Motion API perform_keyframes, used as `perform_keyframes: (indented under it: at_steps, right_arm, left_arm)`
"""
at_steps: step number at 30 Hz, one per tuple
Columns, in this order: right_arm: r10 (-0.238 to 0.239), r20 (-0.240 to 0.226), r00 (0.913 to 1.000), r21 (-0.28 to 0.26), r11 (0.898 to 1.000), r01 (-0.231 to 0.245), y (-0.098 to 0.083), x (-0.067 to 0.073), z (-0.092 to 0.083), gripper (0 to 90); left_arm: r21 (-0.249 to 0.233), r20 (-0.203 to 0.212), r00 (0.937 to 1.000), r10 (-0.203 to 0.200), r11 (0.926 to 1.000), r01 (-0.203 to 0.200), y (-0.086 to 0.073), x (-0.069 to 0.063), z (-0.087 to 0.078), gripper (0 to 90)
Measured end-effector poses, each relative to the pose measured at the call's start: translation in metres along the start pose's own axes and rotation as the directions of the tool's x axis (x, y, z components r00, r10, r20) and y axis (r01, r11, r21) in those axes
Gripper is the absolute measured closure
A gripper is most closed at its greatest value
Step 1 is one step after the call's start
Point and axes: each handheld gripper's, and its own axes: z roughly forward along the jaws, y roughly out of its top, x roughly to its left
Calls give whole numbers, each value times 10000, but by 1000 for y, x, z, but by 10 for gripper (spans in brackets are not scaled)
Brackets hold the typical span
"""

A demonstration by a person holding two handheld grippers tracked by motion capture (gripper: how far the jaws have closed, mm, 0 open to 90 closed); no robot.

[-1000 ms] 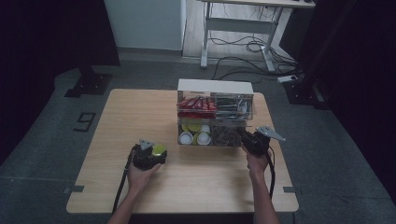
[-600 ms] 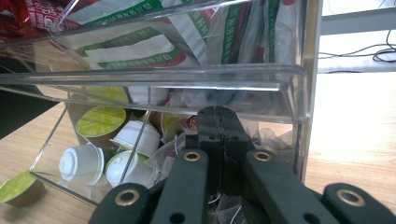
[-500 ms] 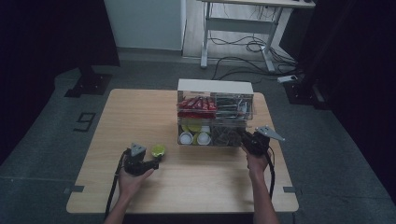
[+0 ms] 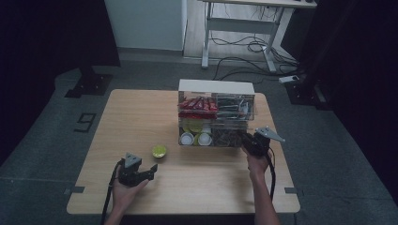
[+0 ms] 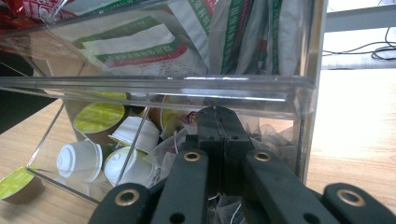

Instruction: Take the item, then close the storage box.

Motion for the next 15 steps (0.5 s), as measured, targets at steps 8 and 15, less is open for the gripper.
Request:
perform_keyframes:
  at_steps: [8, 15]
  right_arm:
    - [-33, 9, 10000, 99, 9999, 33, -1, 1, -1, 890]
    - [-47, -6, 10000, 194, 9998, 47, -4, 1, -1, 890]
  left_arm:
    - [-182, -50, 10000, -68, 9998, 67, -1, 5, -8, 268]
    - [-28, -16, 10000, -27, 10000, 27, -2, 4, -5, 270]
